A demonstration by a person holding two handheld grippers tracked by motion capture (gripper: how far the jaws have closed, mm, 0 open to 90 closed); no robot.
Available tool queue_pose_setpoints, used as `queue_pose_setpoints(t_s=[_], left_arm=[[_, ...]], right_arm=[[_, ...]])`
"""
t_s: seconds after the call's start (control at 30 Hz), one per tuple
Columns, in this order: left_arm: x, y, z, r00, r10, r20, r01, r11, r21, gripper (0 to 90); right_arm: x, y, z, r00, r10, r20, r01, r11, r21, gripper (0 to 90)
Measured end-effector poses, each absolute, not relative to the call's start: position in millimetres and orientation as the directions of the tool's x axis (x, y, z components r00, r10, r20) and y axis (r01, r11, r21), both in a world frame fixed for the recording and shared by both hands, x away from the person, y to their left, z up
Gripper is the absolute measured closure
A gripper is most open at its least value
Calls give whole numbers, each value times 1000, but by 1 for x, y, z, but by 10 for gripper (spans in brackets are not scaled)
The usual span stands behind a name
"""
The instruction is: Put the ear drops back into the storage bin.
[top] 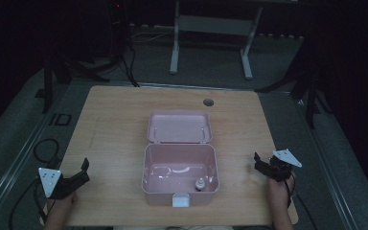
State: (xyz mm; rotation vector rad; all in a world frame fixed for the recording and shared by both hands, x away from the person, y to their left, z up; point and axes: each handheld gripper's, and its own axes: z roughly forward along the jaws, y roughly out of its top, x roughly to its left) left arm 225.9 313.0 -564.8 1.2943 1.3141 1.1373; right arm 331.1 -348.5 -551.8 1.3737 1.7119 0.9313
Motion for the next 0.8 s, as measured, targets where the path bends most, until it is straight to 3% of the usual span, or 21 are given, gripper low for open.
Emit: queue_pose_setpoints(t_s=[0.43,0.8], left_arm=[[226,313,-565,-4,1000,-10,133,10,991,23],[226,313,-565,-1,1000,-18,131,18,991,23]], right_arm=[[318,-350,-544,-190,979,-70,312,128,941,122],[321,-349,-547,-193,978,-82,352,147,925,123]])
